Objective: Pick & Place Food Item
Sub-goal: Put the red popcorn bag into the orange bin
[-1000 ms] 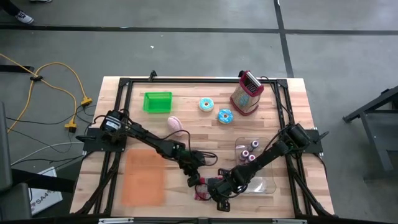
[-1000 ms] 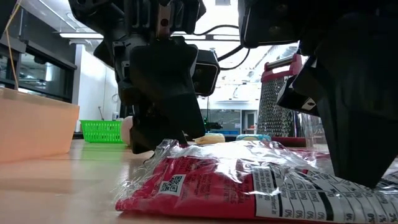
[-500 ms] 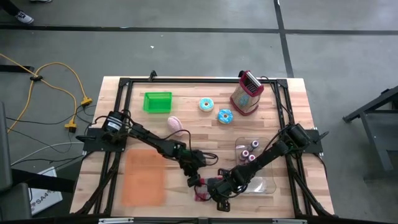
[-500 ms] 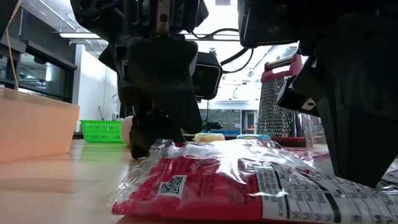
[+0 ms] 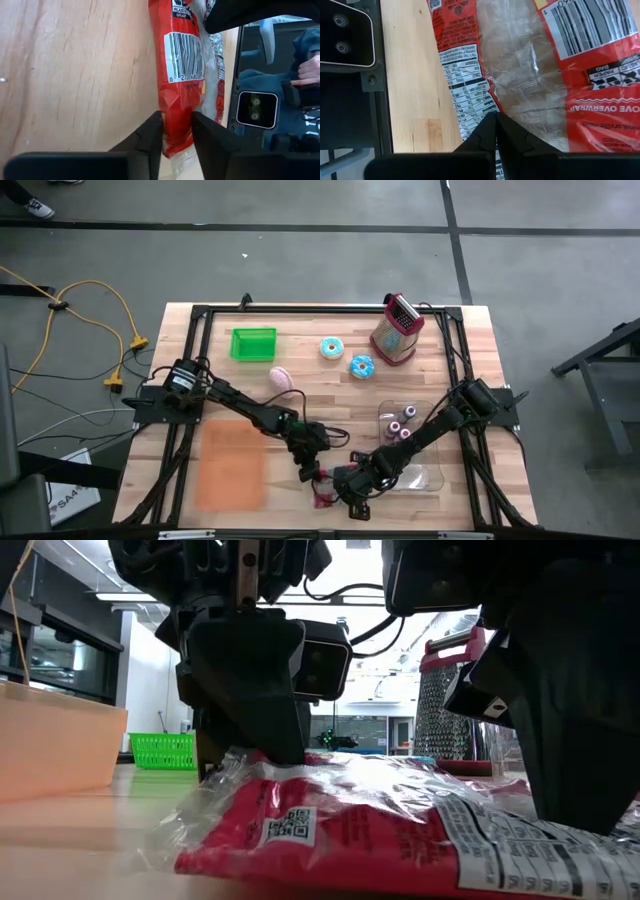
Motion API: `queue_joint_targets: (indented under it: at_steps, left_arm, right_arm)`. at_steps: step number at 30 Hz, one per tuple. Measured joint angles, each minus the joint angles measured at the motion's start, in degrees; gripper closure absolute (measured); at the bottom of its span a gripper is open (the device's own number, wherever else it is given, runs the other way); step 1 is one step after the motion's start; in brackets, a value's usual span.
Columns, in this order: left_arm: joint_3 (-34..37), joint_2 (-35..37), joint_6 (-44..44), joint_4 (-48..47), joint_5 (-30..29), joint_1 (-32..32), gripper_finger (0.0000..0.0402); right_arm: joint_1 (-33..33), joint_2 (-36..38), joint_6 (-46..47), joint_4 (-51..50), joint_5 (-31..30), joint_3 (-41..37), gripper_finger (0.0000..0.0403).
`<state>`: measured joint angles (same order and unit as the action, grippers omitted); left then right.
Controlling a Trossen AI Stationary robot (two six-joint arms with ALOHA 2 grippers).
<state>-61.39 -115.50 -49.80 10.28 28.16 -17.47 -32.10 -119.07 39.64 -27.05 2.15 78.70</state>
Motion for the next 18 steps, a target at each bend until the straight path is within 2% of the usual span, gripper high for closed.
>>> queue_joint_targets:
  at_steps: [10,18]
  left_arm:
    - [0.03,-0.02,0.04,2.01,1.30,0.35,0.0394]
    - [-0.02,-0.02,0.09,2.23,1.99,0.78,0.0399]
  right_arm:
    - [0.00,0.00,-0.27,-0.02,-0.04,0.00,0.0401]
    - [0.00,0.00,-0.40,-0.04,-0.11,0.00,0.0401]
